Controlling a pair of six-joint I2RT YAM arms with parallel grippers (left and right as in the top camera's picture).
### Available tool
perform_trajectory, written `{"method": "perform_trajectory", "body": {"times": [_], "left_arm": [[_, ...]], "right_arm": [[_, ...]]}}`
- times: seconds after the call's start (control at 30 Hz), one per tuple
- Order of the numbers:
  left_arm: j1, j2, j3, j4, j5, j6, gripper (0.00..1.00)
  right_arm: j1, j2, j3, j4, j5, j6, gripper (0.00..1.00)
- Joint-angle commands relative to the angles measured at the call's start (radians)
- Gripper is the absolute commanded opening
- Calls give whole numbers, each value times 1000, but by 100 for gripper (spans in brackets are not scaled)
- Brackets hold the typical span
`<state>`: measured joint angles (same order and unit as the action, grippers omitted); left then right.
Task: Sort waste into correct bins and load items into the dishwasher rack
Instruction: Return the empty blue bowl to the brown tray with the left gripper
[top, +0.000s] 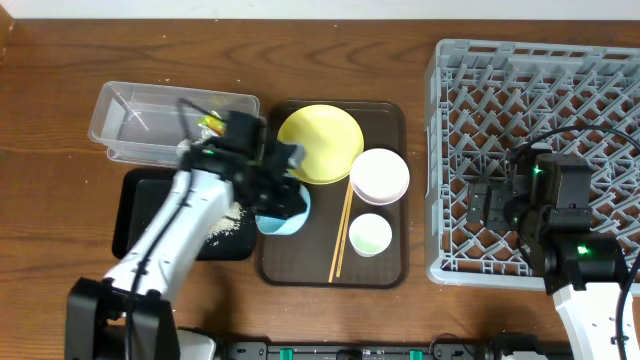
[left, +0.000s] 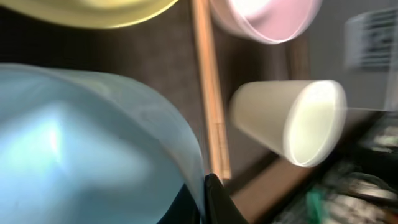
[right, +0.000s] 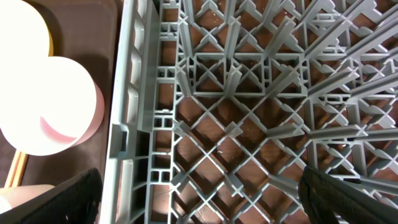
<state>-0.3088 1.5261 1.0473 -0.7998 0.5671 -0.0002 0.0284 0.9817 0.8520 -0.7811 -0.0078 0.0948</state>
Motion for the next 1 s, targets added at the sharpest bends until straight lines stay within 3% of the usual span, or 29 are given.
{"method": "perform_trajectory", "body": {"times": [0.0, 0.3, 0.4, 0.47, 0.5, 0.67, 0.97], "left_arm": [[-93, 4, -3, 18, -292, -110, 7], [-236, 57, -3, 77, -352, -159, 7], [-241, 76, -3, 79, -351, -159, 17], [-241, 76, -3, 82, -351, -159, 35], [-240, 76, -3, 84, -351, -159, 39], [-240, 75, -2, 89, -352, -159, 49], [-240, 37, 94, 29, -351, -127, 57]], "right_arm": [[8, -2, 20, 3, -4, 5, 99], [8, -2, 20, 3, -4, 5, 99], [8, -2, 20, 3, -4, 5, 99], [8, -2, 20, 3, -4, 5, 99], [8, -2, 20, 3, -4, 5, 99], [8, -2, 20, 3, -4, 5, 99], [8, -2, 20, 3, -4, 5, 99]]}}
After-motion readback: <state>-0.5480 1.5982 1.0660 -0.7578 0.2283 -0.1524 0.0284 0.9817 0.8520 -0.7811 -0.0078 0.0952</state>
